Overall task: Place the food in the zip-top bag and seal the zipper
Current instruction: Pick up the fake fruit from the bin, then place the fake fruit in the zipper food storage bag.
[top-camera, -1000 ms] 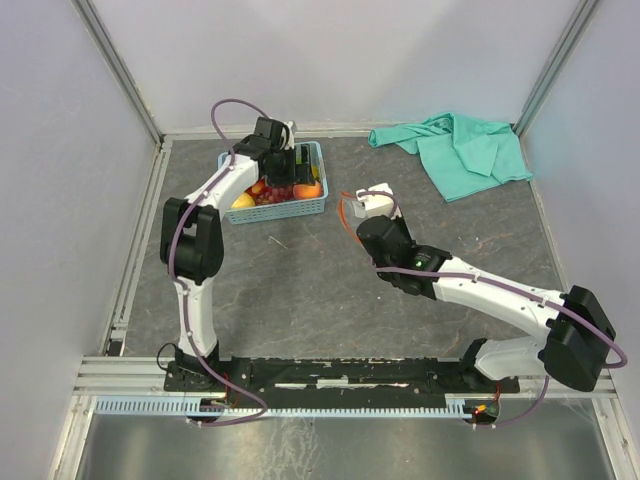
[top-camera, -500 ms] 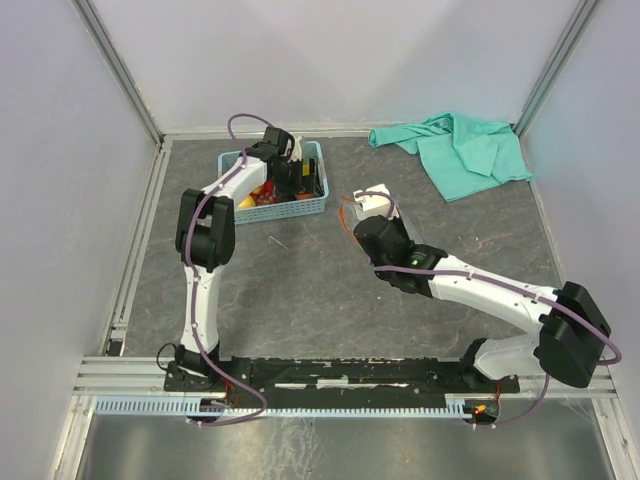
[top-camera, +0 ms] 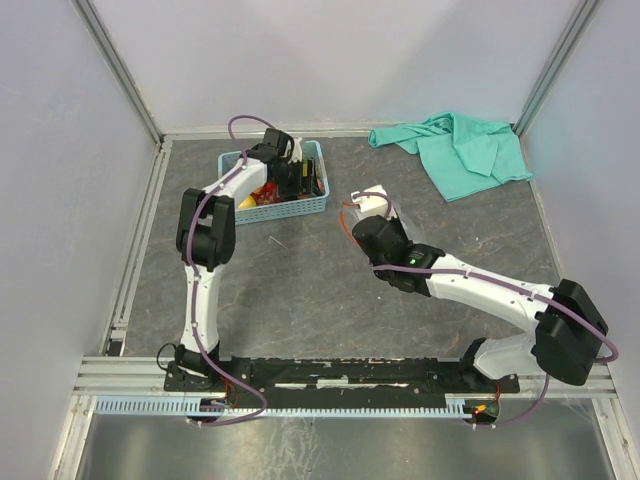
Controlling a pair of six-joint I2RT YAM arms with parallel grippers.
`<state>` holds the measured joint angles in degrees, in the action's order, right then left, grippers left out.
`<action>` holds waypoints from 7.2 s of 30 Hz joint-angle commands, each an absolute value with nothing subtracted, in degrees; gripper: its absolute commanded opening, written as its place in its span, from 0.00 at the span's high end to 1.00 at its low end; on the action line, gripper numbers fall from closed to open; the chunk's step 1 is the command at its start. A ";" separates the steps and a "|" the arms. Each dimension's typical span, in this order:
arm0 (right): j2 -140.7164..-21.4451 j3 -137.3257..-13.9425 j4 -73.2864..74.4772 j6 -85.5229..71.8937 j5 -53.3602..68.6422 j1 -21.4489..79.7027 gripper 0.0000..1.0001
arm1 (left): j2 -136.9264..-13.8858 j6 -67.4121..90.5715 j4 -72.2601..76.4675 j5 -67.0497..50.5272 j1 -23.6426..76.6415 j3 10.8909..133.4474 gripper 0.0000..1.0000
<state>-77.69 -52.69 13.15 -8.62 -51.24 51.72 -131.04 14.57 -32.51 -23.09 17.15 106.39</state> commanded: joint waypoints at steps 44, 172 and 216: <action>-80.28 -57.67 8.45 -15.71 -44.89 51.50 0.98 | -81.72 35.84 -10.09 -20.04 31.89 67.04 0.66; -79.76 -62.60 9.70 -29.15 -15.15 46.41 0.98 | -77.73 33.94 -40.05 16.29 40.70 73.92 0.93; -73.74 -71.74 29.02 -9.70 -37.55 45.62 0.99 | -76.83 25.59 -31.85 5.55 41.03 82.71 0.97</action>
<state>-75.26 -73.60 33.26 -9.58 -34.17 46.26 -78.22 29.61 -36.14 3.97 41.36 82.96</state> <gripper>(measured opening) 0.023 0.043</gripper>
